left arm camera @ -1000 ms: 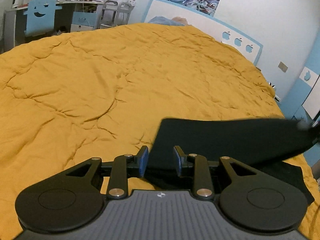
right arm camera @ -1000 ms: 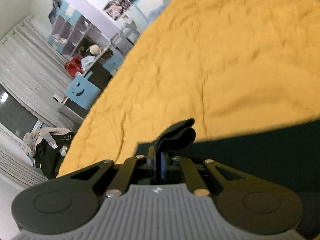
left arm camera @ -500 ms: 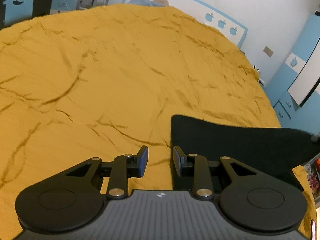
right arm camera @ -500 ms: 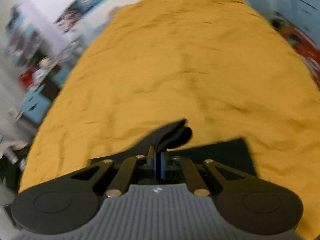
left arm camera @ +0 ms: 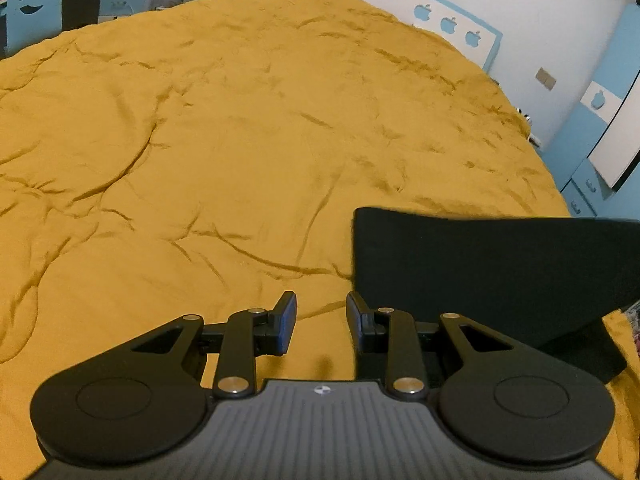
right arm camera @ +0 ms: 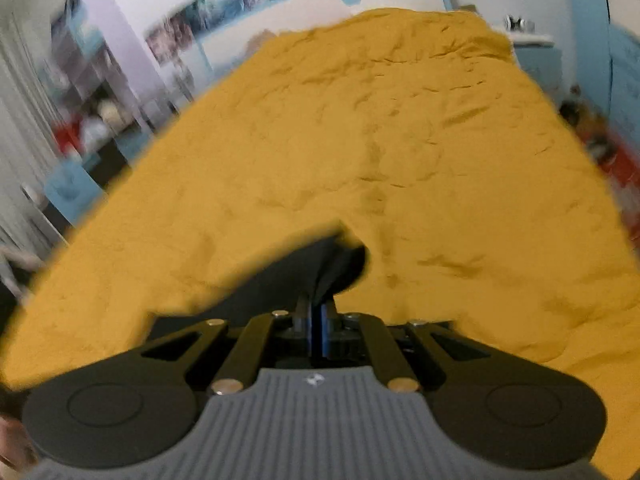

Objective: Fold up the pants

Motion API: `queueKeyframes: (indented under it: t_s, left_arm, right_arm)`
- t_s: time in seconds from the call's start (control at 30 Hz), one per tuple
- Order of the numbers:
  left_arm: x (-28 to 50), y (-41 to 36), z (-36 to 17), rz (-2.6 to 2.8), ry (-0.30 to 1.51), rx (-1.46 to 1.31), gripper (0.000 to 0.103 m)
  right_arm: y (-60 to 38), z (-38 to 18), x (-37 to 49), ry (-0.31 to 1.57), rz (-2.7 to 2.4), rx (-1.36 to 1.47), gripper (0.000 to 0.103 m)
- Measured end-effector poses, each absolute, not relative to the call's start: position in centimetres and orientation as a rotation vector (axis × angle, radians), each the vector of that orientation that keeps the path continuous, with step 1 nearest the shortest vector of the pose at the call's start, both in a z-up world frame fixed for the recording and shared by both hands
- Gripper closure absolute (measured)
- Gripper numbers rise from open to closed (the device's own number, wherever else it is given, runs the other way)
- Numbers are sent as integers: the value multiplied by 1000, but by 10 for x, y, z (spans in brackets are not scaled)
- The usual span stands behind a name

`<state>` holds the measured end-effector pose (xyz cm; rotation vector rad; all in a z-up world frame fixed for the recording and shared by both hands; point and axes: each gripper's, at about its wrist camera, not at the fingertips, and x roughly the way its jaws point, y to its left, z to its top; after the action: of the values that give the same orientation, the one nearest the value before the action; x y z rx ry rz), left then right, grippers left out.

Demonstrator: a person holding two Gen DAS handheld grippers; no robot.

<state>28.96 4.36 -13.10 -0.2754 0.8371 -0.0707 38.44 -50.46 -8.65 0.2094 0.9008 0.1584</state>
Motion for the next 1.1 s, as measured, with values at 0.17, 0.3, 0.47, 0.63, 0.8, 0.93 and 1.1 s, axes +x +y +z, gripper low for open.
queueKeyframes:
  t_s: [0.17,0.3,0.47,0.63,0.8,0.93,1.1]
  left_arm:
    - [288,40,-132,-62,850,-257,69]
    - [290,41,-131,-54,851,-244,69]
    - [292,41,-134,-54,855,-255,69]
    - [296,36,-138,-64,877,-283,69]
    - [304,38,-137,-78,877,-331,69]
    - [324,38,-135,-85,849,-375,69]
    - [369,20,-155,-146,904,-458,42]
  right_arm:
    - [-522,-156,383,970,66,205,103]
    - [-523,-158,376,939,87,207,103]
    - [-518,-130,366,809,175,187,103]
    - [-511,-174,379,945,109,65,103]
    - [-510,-176,368,920,-12,31,83]
    - [-507,-161,351,846,-33,0,83]
    - [-490,-149,333,785,-2,65,82]
